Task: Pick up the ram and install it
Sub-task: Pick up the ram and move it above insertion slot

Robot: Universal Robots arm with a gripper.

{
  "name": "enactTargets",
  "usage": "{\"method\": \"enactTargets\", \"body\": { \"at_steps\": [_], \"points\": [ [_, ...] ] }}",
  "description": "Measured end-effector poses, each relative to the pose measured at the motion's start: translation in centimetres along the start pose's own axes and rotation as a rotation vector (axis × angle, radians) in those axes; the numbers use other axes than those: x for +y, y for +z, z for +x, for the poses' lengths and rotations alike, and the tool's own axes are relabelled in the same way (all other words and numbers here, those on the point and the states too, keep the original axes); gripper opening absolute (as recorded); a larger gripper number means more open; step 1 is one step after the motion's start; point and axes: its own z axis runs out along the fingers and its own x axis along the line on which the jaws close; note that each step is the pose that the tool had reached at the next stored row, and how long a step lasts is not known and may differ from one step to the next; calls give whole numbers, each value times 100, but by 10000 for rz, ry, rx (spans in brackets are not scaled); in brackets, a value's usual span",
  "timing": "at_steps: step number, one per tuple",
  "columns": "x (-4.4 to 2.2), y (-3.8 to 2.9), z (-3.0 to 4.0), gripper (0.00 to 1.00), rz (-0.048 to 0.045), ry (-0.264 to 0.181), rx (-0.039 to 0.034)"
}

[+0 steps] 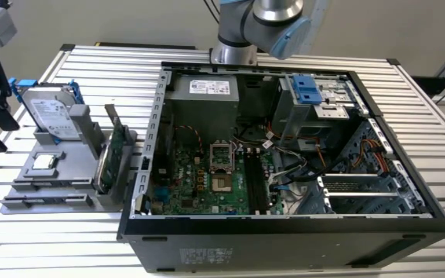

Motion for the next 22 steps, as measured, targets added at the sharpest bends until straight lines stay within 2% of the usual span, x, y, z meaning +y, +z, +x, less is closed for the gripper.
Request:
{"method": "enactTargets", "body": {
  "at_steps": [22],
  "points": [
    [-4, 160, 5, 100, 6, -2, -91]
  ]
}}
